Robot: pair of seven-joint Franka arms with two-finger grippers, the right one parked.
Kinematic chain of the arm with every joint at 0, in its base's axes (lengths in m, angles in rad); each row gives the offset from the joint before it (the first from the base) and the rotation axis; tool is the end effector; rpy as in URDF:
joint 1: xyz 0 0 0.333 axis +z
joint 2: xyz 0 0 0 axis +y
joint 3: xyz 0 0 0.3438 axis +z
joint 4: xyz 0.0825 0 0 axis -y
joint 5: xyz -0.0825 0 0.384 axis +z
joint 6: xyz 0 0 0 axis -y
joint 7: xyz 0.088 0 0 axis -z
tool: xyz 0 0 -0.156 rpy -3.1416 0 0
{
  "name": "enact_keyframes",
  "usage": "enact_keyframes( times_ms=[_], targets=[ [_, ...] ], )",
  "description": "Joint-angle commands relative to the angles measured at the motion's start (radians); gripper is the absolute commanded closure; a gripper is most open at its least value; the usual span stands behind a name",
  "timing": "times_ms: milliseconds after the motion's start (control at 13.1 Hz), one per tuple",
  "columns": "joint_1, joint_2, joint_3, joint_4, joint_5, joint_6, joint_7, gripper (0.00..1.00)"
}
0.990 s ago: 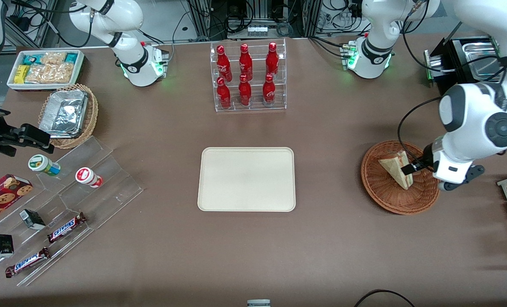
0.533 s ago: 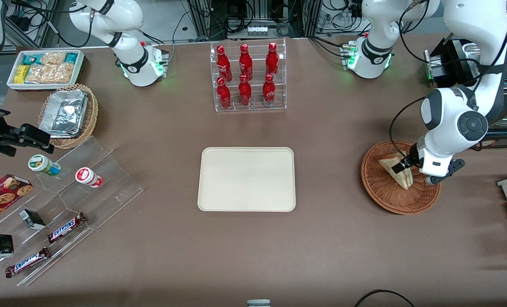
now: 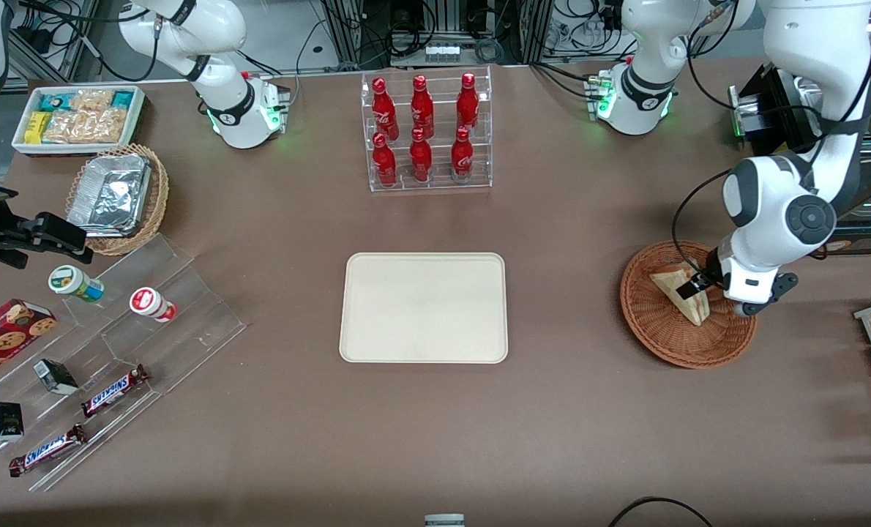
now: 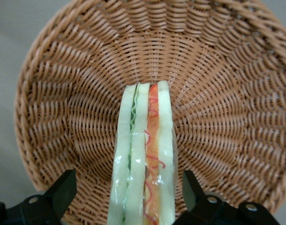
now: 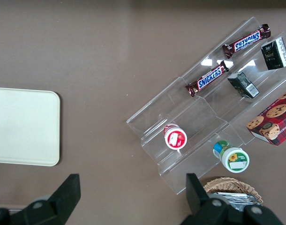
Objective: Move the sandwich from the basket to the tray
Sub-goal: 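Lower the left gripper and close it on the wrapped sandwich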
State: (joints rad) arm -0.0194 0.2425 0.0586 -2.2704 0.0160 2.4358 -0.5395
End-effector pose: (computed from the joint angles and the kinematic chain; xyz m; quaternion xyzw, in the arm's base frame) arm 0.5305 0.0220 0.2228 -0.9596 -0.2785 0.0342 0.0211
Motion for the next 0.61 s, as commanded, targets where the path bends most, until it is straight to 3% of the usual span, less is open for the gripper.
enact_keyframes(
  times_ms=[0, 152, 381, 533],
  targets=[
    [-0.004, 0.026, -0.002, -0.023, 0.009, 0.039, -0.022, 0.01],
    [-0.008, 0.028, -0.002, -0.023, 0.009, 0.034, -0.02, 0.16],
    [-0.008, 0.02, -0.002, -0.015, 0.01, 0.017, -0.02, 0.61],
    [-0.007, -0.012, -0.002, 0.012, 0.009, -0.045, -0.011, 0.71]
  ],
)
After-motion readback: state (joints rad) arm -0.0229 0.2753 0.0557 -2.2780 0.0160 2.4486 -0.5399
